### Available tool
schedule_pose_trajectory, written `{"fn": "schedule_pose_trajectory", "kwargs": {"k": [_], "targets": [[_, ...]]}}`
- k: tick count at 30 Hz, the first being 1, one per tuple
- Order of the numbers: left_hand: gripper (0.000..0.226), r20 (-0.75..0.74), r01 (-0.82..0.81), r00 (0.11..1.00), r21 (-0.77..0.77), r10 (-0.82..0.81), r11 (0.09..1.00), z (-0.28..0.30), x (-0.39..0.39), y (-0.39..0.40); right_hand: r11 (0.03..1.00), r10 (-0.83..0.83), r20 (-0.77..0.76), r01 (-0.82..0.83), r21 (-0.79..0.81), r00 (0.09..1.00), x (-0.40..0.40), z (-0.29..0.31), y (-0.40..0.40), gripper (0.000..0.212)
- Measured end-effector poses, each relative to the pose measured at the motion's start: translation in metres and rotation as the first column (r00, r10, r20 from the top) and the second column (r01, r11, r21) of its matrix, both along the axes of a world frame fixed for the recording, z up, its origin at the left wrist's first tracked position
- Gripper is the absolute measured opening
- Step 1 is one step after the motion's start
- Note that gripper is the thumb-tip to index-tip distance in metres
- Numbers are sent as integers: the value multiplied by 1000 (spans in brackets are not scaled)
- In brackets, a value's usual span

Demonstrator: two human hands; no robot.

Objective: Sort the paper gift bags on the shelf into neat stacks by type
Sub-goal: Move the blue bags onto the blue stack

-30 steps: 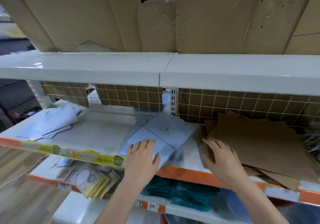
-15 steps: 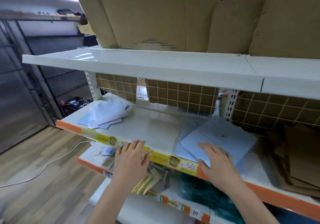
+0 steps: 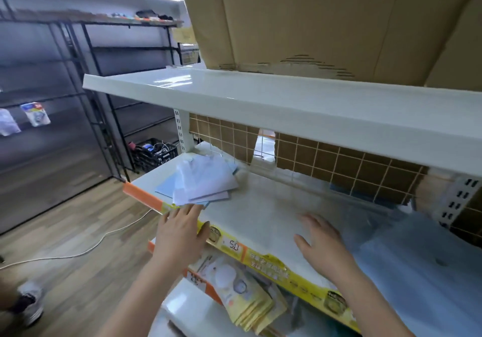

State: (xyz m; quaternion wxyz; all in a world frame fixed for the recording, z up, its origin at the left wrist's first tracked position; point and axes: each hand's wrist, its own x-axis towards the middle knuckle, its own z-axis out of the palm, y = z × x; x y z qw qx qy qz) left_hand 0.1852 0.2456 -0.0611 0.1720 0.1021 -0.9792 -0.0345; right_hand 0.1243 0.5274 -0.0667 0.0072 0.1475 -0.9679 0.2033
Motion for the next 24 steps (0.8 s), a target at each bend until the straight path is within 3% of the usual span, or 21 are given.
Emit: {"fn": "schedule_pose_trajectory", "kwargs": {"k": [2, 9, 18, 24], "targets": [[34, 1, -22, 1000, 43, 22, 999, -5, -13, -15, 1000, 11, 9, -11, 5, 1000, -14, -2, -14, 49], [44, 30, -56, 998, 122, 52, 991, -25, -58, -65, 1000, -16, 88, 13, 29, 996, -49, -15, -63, 47], [26, 362, -183, 924, 131, 124, 974, -53, -148, -139, 987, -157, 141, 158, 7, 977, -70, -34, -133, 47], [61, 379, -238, 911, 162, 162, 958, -75, -197, -166, 965, -262, 167, 261, 30, 951, -75, -40, -169, 48]]}}
